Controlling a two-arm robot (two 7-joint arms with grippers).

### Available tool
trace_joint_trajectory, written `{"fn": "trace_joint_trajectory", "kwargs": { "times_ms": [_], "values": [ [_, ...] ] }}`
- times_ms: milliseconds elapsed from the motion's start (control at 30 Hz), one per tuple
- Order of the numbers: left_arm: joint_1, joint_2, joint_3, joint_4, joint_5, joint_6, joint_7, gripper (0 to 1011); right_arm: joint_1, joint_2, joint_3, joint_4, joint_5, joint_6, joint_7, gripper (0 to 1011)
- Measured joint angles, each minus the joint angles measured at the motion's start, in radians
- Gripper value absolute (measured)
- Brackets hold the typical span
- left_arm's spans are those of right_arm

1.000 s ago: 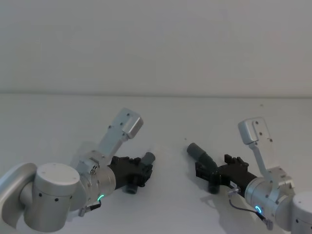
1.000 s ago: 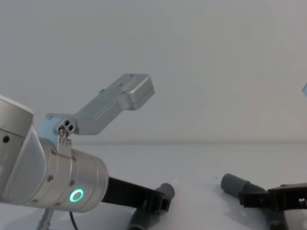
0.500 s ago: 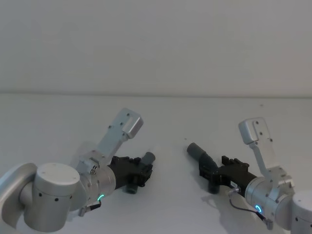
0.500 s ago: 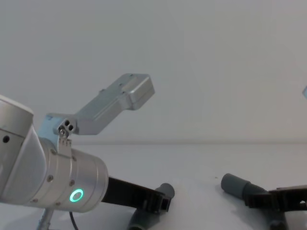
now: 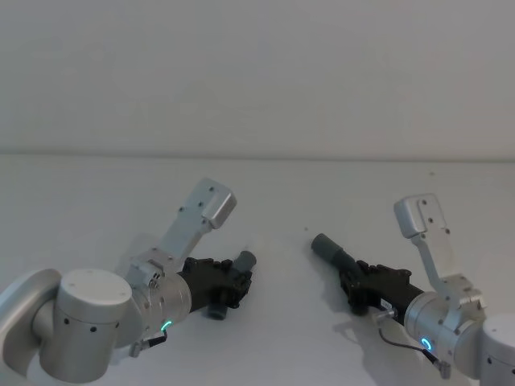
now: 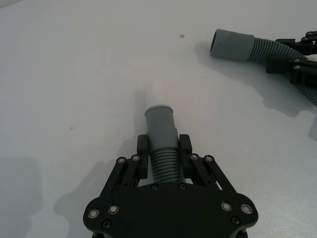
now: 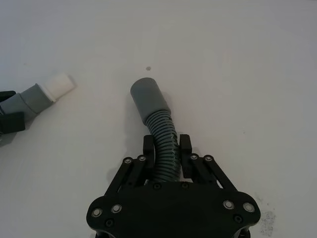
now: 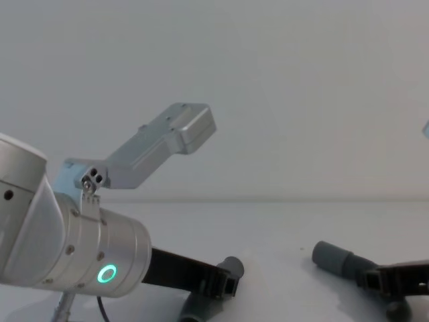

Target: Use both hands to pick up one end of the pipe from the table, align the ends, and insert them.

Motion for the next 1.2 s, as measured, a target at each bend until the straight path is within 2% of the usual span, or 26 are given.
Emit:
{"fn": "trace_joint_trajectory", "kwargs": {
  "times_ms": [133, 333, 833, 967, 1200],
  "values": [
    [0.0, 0.0, 0.0, 0.0, 0.0, 0.0, 0.0, 349, 0.0, -0.001, 0.001, 0.0, 0.0, 0.0, 0.0, 211],
    [0.0, 0.0, 0.0, 0.0, 0.0, 0.0, 0.0, 349, 0.001, -0.001, 0.001, 0.001, 0.0, 0.0, 0.0, 159],
    [0.0, 0.0, 0.0, 0.0, 0.0, 0.0, 0.0, 349, -0.003, 0.0, 0.006, -0.001, 0.002, -0.005, 0.01, 155],
    [0.0, 0.0, 0.0, 0.0, 0.0, 0.0, 0.0, 349, -0.009, 0.005, 0.014, -0.006, 0.011, -0.023, 0.028, 146],
    [0.0, 0.0, 0.0, 0.0, 0.0, 0.0, 0.0, 349, -0.023, 0.027, 0.037, -0.024, 0.039, -0.09, 0.084, 144]
  ]
}}
